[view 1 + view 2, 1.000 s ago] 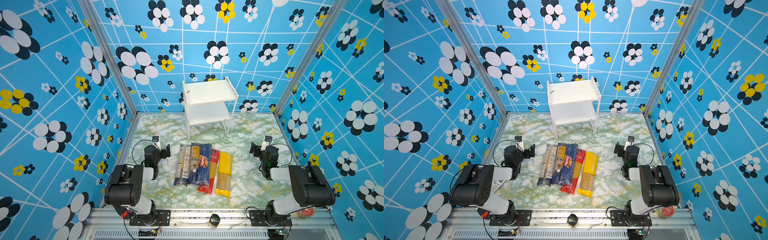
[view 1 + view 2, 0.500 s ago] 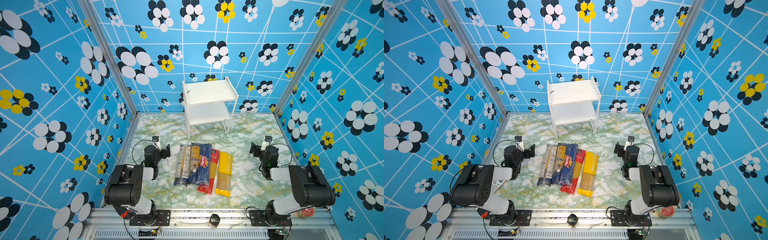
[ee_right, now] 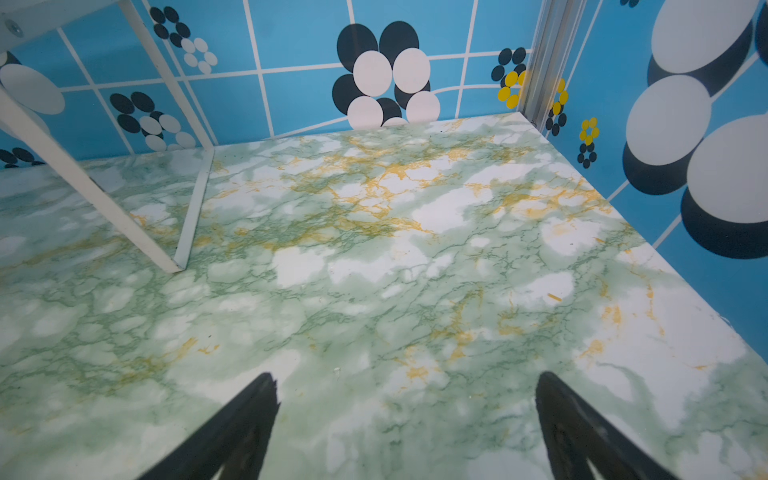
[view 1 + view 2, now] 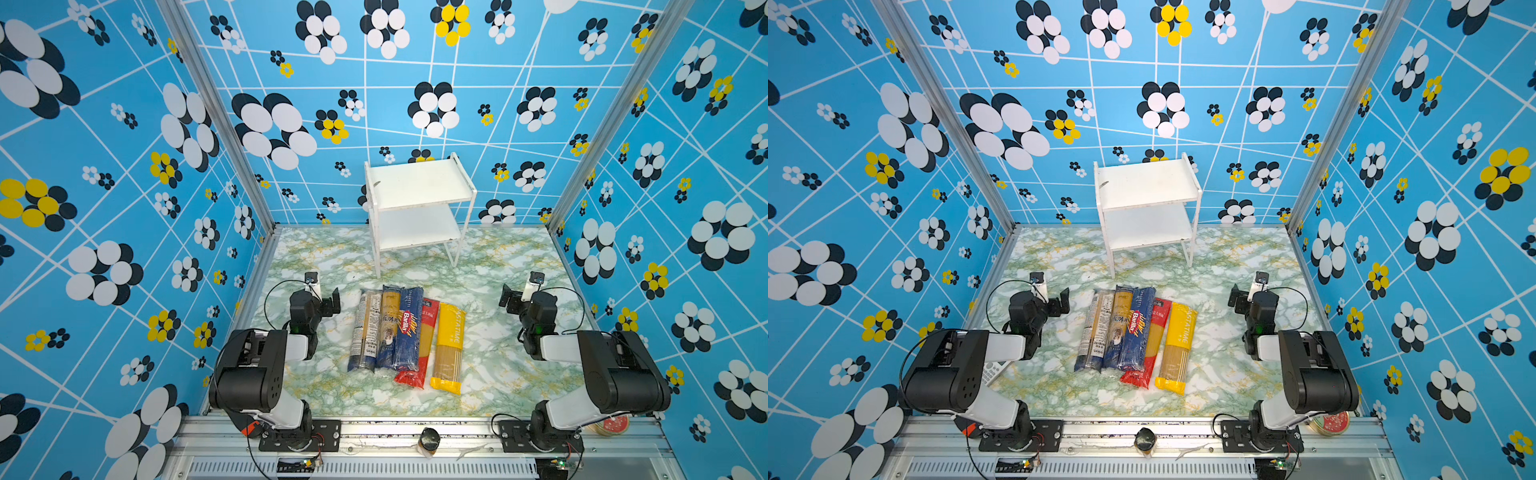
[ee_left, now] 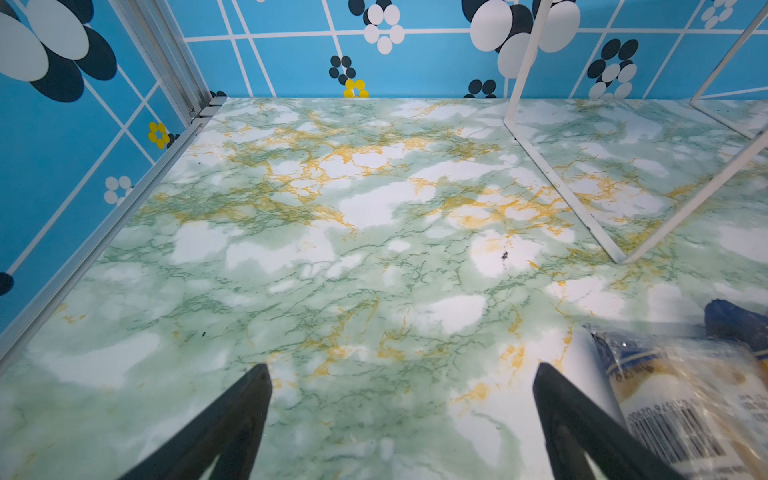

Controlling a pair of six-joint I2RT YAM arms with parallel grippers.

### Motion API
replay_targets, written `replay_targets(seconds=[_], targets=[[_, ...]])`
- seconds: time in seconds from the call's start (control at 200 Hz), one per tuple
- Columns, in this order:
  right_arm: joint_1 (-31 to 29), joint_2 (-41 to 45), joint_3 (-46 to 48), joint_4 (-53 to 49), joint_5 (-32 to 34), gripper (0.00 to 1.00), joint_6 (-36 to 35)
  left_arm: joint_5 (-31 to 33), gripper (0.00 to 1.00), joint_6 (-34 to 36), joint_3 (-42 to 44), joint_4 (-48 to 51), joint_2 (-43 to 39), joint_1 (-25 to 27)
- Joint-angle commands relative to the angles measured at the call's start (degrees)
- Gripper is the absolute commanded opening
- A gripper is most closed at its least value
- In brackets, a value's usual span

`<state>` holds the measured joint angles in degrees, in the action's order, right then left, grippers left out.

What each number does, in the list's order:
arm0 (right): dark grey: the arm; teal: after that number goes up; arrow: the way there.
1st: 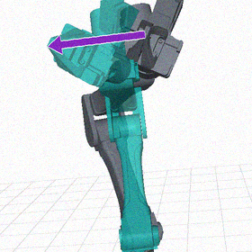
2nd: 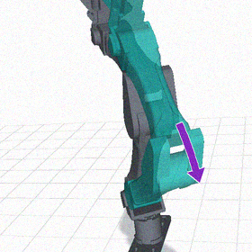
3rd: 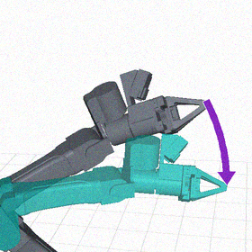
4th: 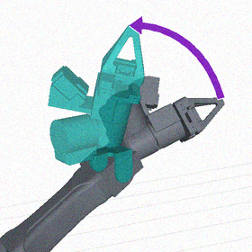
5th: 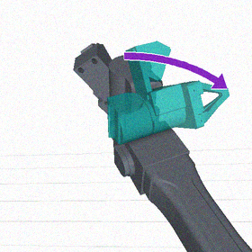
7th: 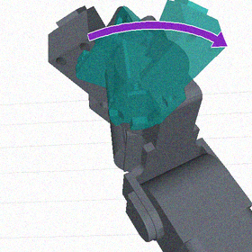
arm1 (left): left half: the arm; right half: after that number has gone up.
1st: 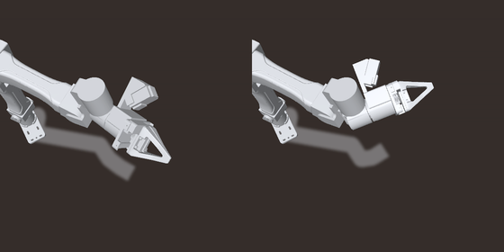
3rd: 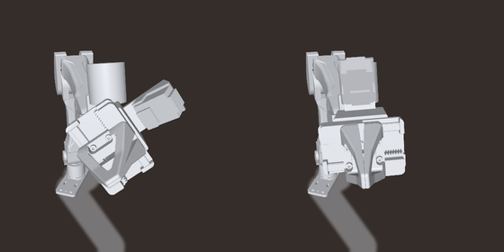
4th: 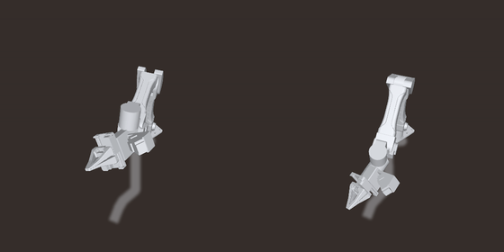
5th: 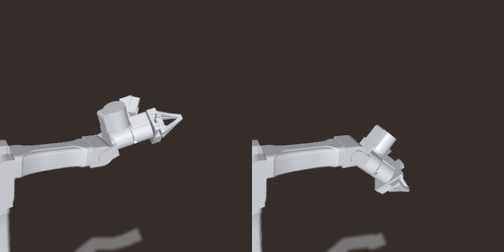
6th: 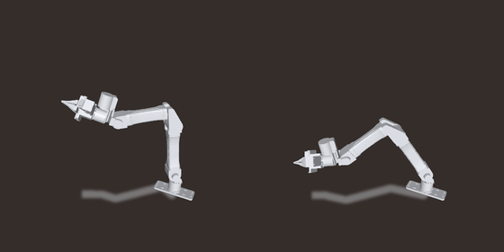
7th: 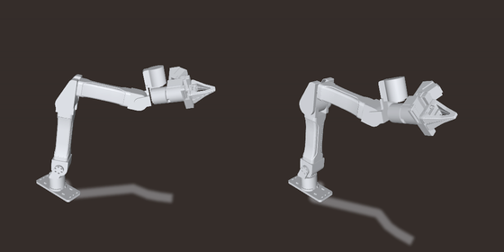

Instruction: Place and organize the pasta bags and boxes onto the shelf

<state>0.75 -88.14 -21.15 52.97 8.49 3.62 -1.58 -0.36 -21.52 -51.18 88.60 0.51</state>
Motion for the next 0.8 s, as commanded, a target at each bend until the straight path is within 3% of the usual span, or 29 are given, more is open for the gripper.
replay_targets(seconds=[0.0,0.795], targets=[[-0.66,-0.54,-0.23,0.3,0.83,0.99,-0.04,1.99,0.99,0.56,-0.72,-0.63,0.0,0.89],[-2.86,-0.76,-0.3,0.39,5.91,0.98,-1.36,5.56,0.99,0.45,-0.27,-1.64,0.07,1.83]])
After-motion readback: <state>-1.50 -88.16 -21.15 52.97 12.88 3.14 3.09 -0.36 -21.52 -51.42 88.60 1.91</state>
